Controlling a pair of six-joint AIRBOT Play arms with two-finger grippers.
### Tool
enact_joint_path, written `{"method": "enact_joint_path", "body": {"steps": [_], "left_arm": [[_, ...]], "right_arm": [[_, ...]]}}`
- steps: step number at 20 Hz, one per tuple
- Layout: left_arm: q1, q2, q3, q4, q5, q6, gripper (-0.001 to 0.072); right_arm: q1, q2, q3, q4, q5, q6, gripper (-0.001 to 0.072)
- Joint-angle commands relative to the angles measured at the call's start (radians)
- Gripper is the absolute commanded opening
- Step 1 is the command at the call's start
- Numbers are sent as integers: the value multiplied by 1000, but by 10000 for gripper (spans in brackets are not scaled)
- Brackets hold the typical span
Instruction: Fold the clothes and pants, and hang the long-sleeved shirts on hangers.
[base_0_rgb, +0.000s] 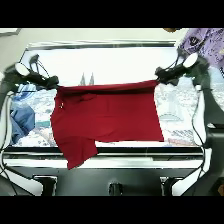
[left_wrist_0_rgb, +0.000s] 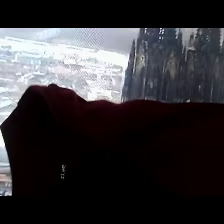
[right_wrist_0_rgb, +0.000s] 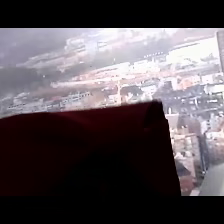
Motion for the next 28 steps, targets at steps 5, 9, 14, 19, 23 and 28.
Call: {"method": "enact_joint_path", "body": {"steps": [5, 9, 14, 19, 23, 28], "left_arm": [[12, -89, 47, -57, -42, -17, 599], [94, -2, 140, -40, -235, 15, 704], [250, 209, 54, 23, -435, 45, 704], [389, 630, -547, -5, -317, 45, 704], [408, 835, -843, -5, -249, 48, 704], [408, 840, -882, -4, -227, 48, 704]], "right_arm": [[-3, -127, 8, 77, 3, -23, 190], [-35, 4, 11, 56, 250, -269, 194], [-227, 253, -146, 204, 325, -377, 469], [-563, 538, -742, 403, 303, -455, 682], [-607, 579, -1060, 416, 251, -535, 681], [-527, 525, -1160, 332, 176, -607, 680]]}}
